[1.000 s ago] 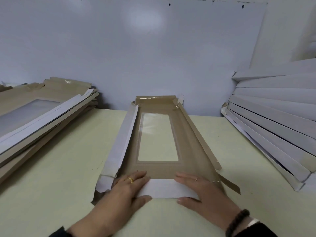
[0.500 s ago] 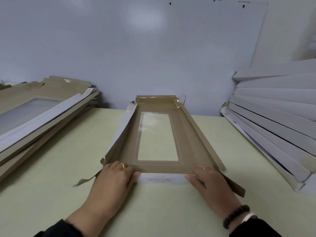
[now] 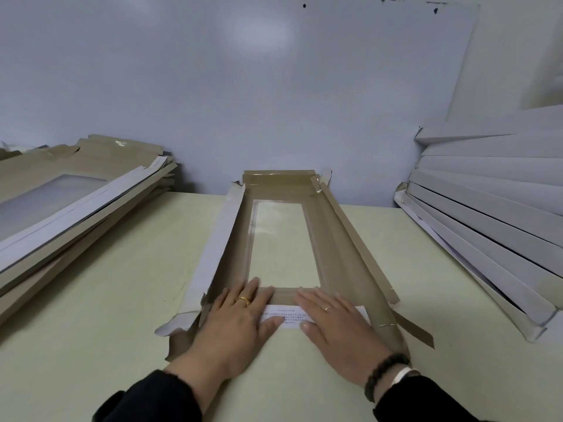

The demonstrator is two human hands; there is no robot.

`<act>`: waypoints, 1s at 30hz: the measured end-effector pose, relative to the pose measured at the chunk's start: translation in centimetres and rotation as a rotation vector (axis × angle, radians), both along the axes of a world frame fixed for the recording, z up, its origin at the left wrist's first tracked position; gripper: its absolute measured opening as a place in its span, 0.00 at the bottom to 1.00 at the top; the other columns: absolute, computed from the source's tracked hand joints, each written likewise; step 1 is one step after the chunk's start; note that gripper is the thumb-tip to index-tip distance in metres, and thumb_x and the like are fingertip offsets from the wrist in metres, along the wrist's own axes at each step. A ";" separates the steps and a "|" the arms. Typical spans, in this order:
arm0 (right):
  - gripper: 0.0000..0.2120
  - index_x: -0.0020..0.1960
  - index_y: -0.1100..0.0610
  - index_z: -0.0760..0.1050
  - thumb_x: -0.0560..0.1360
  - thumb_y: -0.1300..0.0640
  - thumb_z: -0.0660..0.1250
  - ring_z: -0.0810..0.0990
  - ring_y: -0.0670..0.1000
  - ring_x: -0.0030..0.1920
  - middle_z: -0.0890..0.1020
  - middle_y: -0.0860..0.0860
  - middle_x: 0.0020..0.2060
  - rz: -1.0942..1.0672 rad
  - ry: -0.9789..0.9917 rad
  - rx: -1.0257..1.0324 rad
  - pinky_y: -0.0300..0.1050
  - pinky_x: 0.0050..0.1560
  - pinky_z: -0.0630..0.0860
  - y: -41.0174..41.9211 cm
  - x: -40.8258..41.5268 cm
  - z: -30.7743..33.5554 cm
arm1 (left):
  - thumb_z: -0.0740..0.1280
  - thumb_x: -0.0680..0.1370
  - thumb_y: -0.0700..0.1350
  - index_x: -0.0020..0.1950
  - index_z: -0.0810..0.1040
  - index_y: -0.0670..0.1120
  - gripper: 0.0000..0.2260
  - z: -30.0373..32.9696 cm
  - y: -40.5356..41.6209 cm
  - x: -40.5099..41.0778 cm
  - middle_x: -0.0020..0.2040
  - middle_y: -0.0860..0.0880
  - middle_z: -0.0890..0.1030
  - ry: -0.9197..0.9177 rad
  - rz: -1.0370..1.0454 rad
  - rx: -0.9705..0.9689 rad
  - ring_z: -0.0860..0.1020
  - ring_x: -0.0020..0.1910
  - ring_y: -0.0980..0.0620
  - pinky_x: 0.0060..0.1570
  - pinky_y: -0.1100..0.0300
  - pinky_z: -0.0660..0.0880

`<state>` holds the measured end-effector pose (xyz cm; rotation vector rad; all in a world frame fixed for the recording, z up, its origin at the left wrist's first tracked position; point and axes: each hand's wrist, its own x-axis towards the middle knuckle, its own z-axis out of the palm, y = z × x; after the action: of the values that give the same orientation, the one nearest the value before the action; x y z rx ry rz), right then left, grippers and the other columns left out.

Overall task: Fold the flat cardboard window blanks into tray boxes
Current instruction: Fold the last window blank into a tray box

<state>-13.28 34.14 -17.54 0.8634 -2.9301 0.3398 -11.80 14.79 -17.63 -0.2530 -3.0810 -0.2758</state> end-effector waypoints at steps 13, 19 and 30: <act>0.19 0.59 0.52 0.74 0.70 0.48 0.71 0.76 0.44 0.57 0.81 0.47 0.54 -0.097 0.265 -0.116 0.33 0.58 0.65 2.1 0.8 1.9 | 0.40 0.75 0.65 0.69 0.67 0.58 0.28 1.5 -0.8 1.5 0.70 0.56 0.67 0.264 -0.087 0.134 0.63 0.69 0.58 0.64 0.65 0.54; 0.16 0.30 0.53 0.75 0.52 0.55 0.82 0.74 0.46 0.23 0.75 0.44 0.23 -0.059 0.405 -0.133 0.31 0.23 0.67 2.3 2.3 1.7 | 0.38 0.70 0.66 0.48 0.81 0.51 0.35 2.5 -0.9 3.3 0.52 0.60 0.80 0.275 -0.089 0.223 0.75 0.53 0.58 0.51 0.66 0.63; 0.20 0.62 0.46 0.67 0.74 0.39 0.58 0.68 0.44 0.59 0.72 0.41 0.57 -0.043 0.179 -0.144 0.35 0.53 0.60 0.9 2.1 2.0 | 0.59 0.74 0.64 0.60 0.70 0.55 0.19 2.4 -1.0 3.1 0.47 0.58 0.64 0.181 -0.052 0.083 0.65 0.53 0.56 0.50 0.65 0.61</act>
<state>-11.15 35.07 -15.56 0.7679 -2.7174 0.4402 -8.69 13.78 -15.24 -0.3352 -2.8801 -0.3600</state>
